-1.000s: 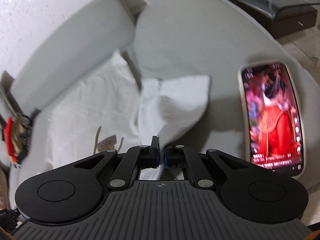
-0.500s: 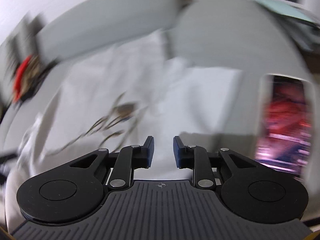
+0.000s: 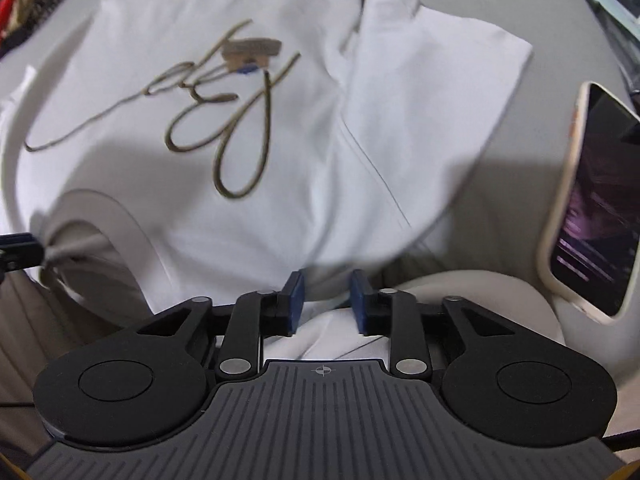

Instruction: Fold clothes

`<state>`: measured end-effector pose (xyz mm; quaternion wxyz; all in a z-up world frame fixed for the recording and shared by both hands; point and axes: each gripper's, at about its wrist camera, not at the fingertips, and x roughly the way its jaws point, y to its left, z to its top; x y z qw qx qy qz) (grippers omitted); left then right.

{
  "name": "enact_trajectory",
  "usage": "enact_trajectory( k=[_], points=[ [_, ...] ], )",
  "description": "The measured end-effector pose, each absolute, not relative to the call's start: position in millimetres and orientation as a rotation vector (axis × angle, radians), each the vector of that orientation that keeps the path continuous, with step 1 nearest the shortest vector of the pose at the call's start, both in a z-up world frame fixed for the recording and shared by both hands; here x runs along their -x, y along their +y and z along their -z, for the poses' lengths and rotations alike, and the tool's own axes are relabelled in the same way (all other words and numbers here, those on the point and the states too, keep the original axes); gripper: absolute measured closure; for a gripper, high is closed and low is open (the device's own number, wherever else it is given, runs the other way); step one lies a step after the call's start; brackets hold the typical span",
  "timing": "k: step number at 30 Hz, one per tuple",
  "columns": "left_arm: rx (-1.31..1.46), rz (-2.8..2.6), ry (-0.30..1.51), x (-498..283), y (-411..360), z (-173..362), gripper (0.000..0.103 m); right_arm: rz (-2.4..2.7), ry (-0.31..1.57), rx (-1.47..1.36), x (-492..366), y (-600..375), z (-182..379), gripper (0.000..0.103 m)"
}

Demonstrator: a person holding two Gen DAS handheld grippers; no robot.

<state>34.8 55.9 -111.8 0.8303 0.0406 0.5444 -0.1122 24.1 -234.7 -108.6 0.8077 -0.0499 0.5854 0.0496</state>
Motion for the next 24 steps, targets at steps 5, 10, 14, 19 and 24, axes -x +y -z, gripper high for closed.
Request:
enact_trajectory(
  k=[5,10,14,19,24],
  points=[
    [-0.02,0.332,1.024,-32.2,51.6,82.1,0.078,-0.187,1.11,-0.031,-16.0,-253.8,72.4,0.041],
    [0.063,0.258,0.988,-60.9,58.7,82.6,0.073,-0.07,0.907,-0.222,-35.0,-307.7,42.9,0.044],
    [0.09,0.184,1.081,-81.8,63.1,108.1,0.079,0.056,0.847,-0.4,-64.4,-361.5,49.2,0.052],
    [0.111,0.187,1.084,-82.2,69.8,109.6,0.076,0.144,0.881,-0.468,-103.5,-389.2,71.9,0.052],
    [0.107,0.191,1.076,-81.7,69.1,110.2,0.076,0.124,0.876,-0.464,-120.0,-388.0,84.7,0.056]
  ],
)
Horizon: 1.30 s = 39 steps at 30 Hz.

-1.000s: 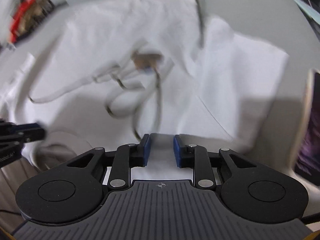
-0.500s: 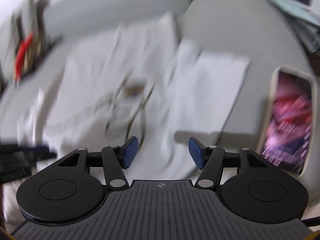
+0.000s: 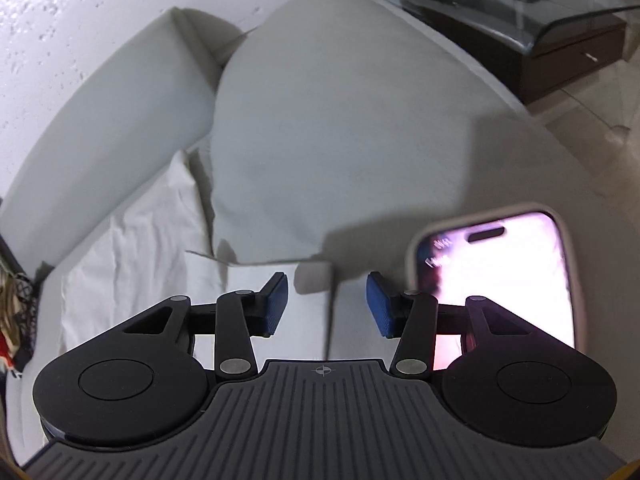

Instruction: Fold clothes

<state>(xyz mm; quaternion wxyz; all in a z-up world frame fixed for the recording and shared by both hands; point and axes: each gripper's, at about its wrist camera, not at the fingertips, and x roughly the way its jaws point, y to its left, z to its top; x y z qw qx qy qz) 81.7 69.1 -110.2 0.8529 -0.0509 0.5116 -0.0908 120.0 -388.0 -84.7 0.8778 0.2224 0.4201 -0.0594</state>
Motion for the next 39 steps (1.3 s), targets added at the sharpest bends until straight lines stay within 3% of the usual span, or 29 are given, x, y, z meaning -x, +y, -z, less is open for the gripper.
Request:
enact_trajectory(
  k=[3,5,8,14,20,27,32,33,35,39],
  points=[
    [0.11,0.193,1.072,-82.0,69.4,111.1,0.075,0.113,0.873,-0.393,-125.7,-383.4,91.2,0.093],
    [0.114,0.196,1.069,-81.3,70.4,111.1,0.075,0.109,0.837,-0.4,-121.4,-385.9,86.9,0.1],
    [0.115,0.198,1.062,-80.5,70.3,111.5,0.075,0.11,0.771,-0.387,-111.2,-383.5,74.9,0.102],
    [0.118,0.204,1.054,-78.4,71.3,111.6,0.075,0.057,0.65,-0.3,-93.8,-354.6,36.4,0.102],
    [0.129,0.206,1.048,-76.7,72.3,111.9,0.075,-0.117,0.576,-0.028,-66.8,-280.6,6.9,0.103],
    [0.156,0.208,1.043,-76.7,75.5,112.7,0.075,-0.349,0.681,0.262,-32.6,-185.6,48.5,0.102],
    [0.164,0.21,1.038,-76.1,76.3,112.4,0.075,-0.49,0.873,0.275,-20.7,-165.1,81.1,0.095],
    [0.166,0.209,1.038,-75.6,76.8,111.6,0.075,-0.462,0.855,0.253,-21.5,-171.9,76.4,0.09],
    [0.171,0.205,1.04,-73.8,78.2,108.9,0.076,-0.39,0.81,0.206,-24.9,-187.5,64.8,0.069],
    [0.182,0.228,1.019,-65.7,76.9,104.2,0.078,-0.152,0.883,0.122,-58.6,-221.4,79.5,0.074]
  ],
)
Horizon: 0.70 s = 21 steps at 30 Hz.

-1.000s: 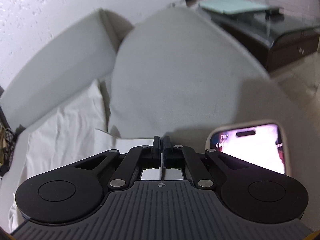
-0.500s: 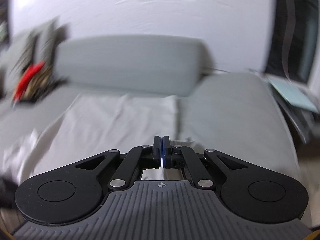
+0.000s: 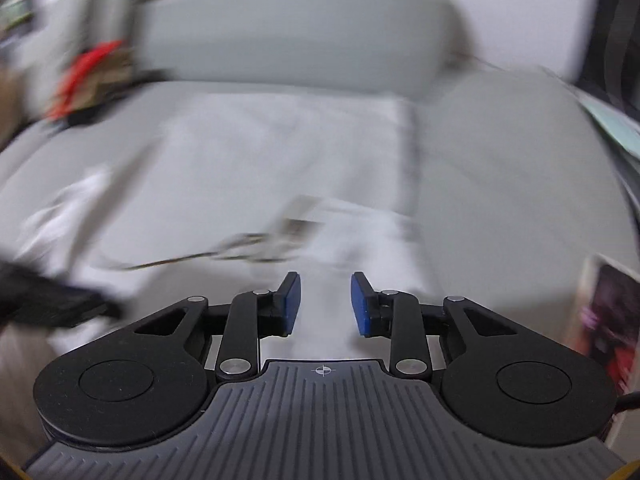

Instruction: Fold clothes

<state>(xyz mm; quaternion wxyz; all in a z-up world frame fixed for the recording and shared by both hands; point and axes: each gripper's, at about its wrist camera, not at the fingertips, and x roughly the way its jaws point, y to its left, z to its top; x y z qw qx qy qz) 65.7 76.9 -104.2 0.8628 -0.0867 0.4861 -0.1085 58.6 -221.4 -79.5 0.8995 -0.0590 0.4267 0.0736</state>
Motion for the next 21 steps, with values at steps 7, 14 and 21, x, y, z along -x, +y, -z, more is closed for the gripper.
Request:
enact_trajectory(
  k=[7,14,21],
  points=[
    [0.109,0.231,1.06,-52.4,69.5,109.5,0.078,-0.002,1.117,0.121,-79.1,-236.6,108.0,0.075],
    [0.492,0.124,0.855,-23.2,166.7,72.5,0.065,-0.195,1.011,-0.08,-52.7,-226.2,54.9,0.043],
    [0.894,-0.275,0.711,0.3,303.7,88.7,0.068,-0.324,1.005,-0.234,-44.0,-201.6,39.0,0.04]
  ],
)
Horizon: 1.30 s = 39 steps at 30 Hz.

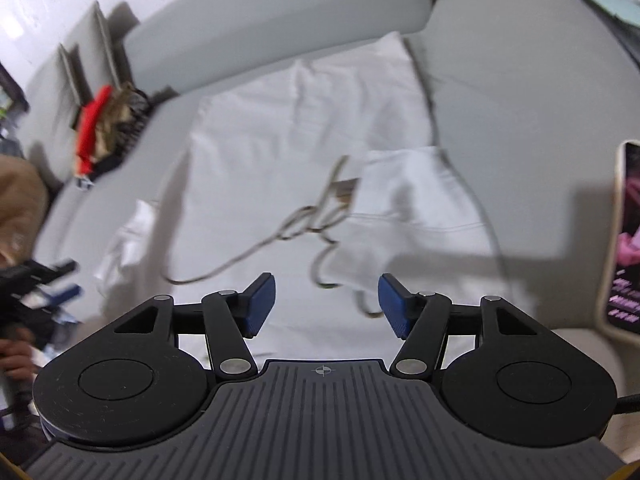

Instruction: Fold clothes

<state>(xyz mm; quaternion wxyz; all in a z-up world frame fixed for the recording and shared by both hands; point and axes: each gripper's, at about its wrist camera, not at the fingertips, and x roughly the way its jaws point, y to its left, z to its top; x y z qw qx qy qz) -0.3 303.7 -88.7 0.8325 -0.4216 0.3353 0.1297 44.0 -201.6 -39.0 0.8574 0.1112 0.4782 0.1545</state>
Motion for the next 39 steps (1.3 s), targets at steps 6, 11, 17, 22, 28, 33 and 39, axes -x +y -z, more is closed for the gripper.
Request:
enact_trajectory(
  k=[6,11,17,22,28,33,39],
  points=[
    [1.07,-0.261,0.74,-14.2,328.3,124.0,0.077,-0.366,1.008,-0.189,-35.4,-183.0,38.2,0.04],
    [1.082,-0.257,0.745,-29.0,334.6,136.6,0.073,-0.367,1.022,-0.187,-29.3,-185.9,37.6,0.04],
    [1.036,-0.26,0.743,-34.9,337.1,135.1,0.103,-0.364,1.033,-0.201,-30.1,-187.5,42.7,0.04],
    [0.832,-0.345,0.686,-23.7,338.3,93.3,0.103,-0.369,1.039,-0.226,-30.4,-194.3,43.7,0.04],
    [0.637,-0.366,0.643,-21.2,323.0,55.1,0.103,-0.371,1.06,-0.259,-31.2,-195.8,49.8,0.04],
    [0.634,-0.409,0.687,-31.3,317.5,58.8,0.103,-0.378,1.047,-0.268,-25.9,-202.7,46.8,0.04],
    [0.361,-0.266,0.551,-35.3,239.7,16.5,0.103,-0.334,1.047,-0.318,-27.9,-221.9,50.0,0.04]
  ],
)
